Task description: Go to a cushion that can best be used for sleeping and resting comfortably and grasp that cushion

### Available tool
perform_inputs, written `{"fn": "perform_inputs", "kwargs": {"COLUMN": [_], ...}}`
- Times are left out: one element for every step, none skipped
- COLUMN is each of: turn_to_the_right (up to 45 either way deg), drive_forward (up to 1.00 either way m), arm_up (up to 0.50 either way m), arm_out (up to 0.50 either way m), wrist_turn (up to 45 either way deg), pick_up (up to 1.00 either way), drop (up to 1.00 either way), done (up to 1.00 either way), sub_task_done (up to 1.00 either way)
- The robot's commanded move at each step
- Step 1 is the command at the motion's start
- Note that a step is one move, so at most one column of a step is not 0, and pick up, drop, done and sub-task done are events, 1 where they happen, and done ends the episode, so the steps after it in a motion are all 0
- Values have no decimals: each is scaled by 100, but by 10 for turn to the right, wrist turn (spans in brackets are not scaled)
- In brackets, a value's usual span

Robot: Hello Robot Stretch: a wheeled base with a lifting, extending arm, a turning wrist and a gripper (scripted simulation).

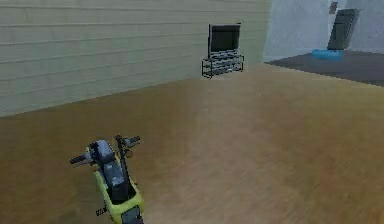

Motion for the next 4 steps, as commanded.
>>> {"fn": "perform_inputs", "kwargs": {"turn_to_the_right": [450,60,0,450], "drive_forward": [0,0,70,0], "arm_up": [0,0,0,0], "arm_out": [0,0,0,0], "wrist_turn": [0,0,0,0], "pick_up": [0,0,0,0], "drop": [0,0,0,0], "done": [0,0,0,0], "sub_task_done": [0,0,0,0]}}
